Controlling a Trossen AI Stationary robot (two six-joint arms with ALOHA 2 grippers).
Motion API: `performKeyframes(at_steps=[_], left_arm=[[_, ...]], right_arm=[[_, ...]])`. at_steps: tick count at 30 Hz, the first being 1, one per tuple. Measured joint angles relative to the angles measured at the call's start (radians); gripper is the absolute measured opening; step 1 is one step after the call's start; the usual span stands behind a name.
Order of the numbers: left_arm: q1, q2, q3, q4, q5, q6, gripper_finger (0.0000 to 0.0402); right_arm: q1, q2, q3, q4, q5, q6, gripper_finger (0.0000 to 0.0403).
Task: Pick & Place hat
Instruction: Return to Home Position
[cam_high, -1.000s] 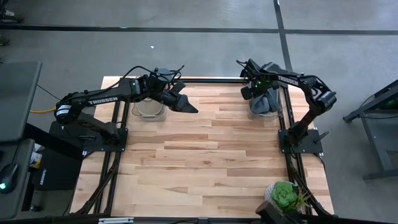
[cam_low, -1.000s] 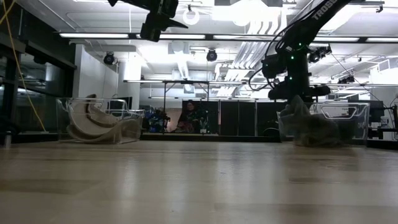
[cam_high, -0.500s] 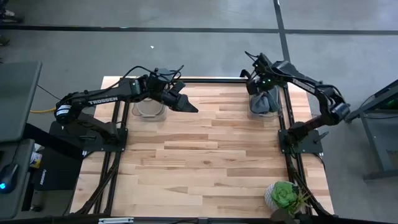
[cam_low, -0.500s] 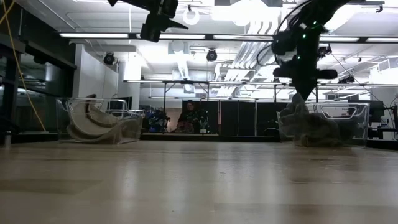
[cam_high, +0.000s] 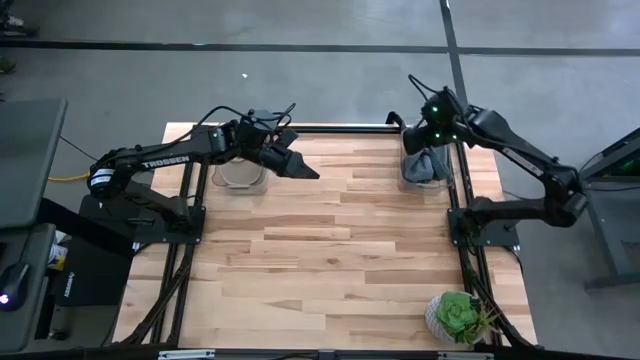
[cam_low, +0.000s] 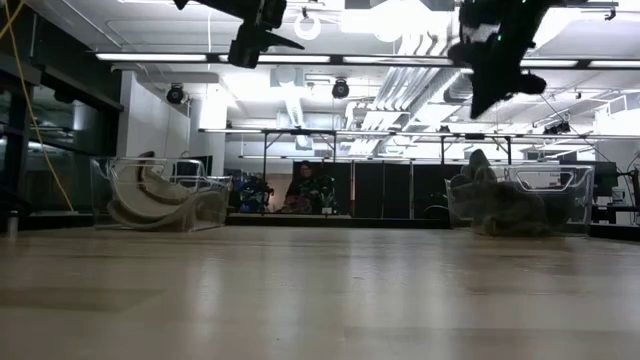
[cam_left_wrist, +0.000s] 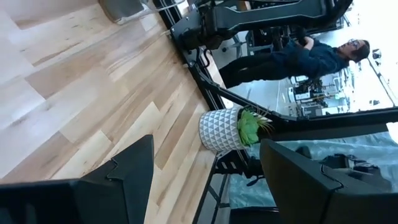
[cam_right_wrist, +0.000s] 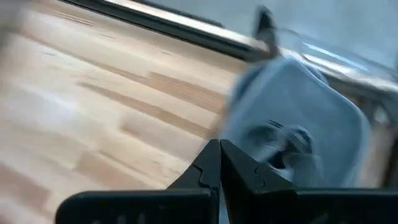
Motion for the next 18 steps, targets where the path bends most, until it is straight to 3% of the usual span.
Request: performKeyframes(at_steps=[6,14,18], left_arm=[[0.000,-0.015,-0.001,-0.006,-0.081,0.033,0.0252],[0.000,-0.049,-0.015,0.023,-0.167,0.070,0.0252],[0.001,-0.077,-0.095,0.106,-0.201,0.058,0.0252]], right_arm=[[0.167,-0.066,0.000,0.151,0.002,-0.021,0.0000],[0.407,-0.050,-0.001,0.396,0.007,-0.184,0.0000],[0.461,-0.066,-0.102,0.577,-0.060,-0.212,0.0000]])
